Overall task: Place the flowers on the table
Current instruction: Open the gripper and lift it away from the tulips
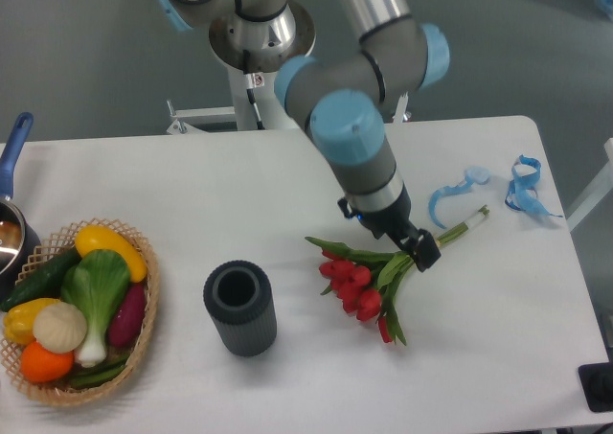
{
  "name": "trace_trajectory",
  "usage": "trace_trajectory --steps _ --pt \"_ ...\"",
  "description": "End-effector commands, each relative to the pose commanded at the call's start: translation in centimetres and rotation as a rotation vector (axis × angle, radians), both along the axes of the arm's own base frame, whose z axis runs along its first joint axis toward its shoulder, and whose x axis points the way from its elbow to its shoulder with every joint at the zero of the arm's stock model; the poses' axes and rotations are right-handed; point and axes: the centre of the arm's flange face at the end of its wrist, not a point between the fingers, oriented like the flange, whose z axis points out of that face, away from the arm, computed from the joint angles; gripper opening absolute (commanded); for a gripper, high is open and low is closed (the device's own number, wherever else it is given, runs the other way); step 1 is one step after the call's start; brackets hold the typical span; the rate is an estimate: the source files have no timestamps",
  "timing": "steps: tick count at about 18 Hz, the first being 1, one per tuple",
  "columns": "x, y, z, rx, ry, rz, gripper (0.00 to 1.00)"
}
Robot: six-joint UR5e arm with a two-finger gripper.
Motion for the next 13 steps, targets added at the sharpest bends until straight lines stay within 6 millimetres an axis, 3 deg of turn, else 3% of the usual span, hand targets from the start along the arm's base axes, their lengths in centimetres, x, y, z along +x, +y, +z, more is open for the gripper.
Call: trace_trajectory --steps 2,4,6,13 --pt "-1.5 -1.3 3.2 0.009 -0.019 0.025 1.0" --pt "-2.8 -2.8 5.1 -0.026 -0.06 -0.039 1.0" --pt "-4.7 -6.7 7.0 -0.002 -0.109 -0.089 1.0" --pt "-9.9 -16.8 6.6 -0.025 -0.149 -0.25 1.0"
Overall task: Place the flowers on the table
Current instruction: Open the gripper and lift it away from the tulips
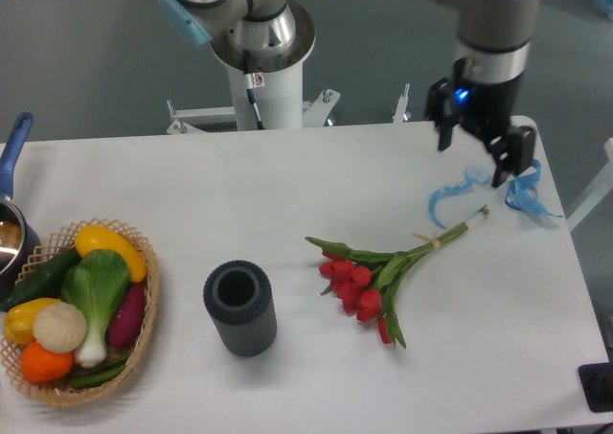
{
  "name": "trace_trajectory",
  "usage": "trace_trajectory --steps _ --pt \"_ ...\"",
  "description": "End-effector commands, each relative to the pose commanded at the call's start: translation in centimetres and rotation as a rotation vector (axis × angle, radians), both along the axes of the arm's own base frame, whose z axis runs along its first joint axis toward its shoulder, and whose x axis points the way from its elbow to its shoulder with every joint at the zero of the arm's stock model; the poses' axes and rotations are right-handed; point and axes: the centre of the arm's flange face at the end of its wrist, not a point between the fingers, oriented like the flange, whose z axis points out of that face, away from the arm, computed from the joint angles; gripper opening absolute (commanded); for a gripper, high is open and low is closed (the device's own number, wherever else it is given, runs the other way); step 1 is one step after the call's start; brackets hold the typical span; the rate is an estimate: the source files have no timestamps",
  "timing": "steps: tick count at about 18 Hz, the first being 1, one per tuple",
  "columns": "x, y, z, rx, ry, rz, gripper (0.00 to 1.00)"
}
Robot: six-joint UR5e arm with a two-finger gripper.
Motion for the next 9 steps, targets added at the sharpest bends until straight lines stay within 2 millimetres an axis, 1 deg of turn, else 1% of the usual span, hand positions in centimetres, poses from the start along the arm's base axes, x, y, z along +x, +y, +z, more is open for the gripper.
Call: trace_trajectory --steps 3,5,6,7,8,9 --pt "-1.5 -3.3 -0.3 0.025 -0.012 -0.02 1.0" --pt "-1.7 -5.3 0.0 0.024 -0.019 -0.062 1.0" --pt "-1.8 -6.0 -0.3 0.022 -0.02 -0.077 1.0" --pt "-1.8 -6.5 -0.3 0.021 -0.02 -0.08 1.0" --pt "-1.5 -6.5 0.0 0.022 -0.014 -0.082 1.0" --pt "-1.3 -6.6 0.0 0.022 -0.015 -0.08 1.0"
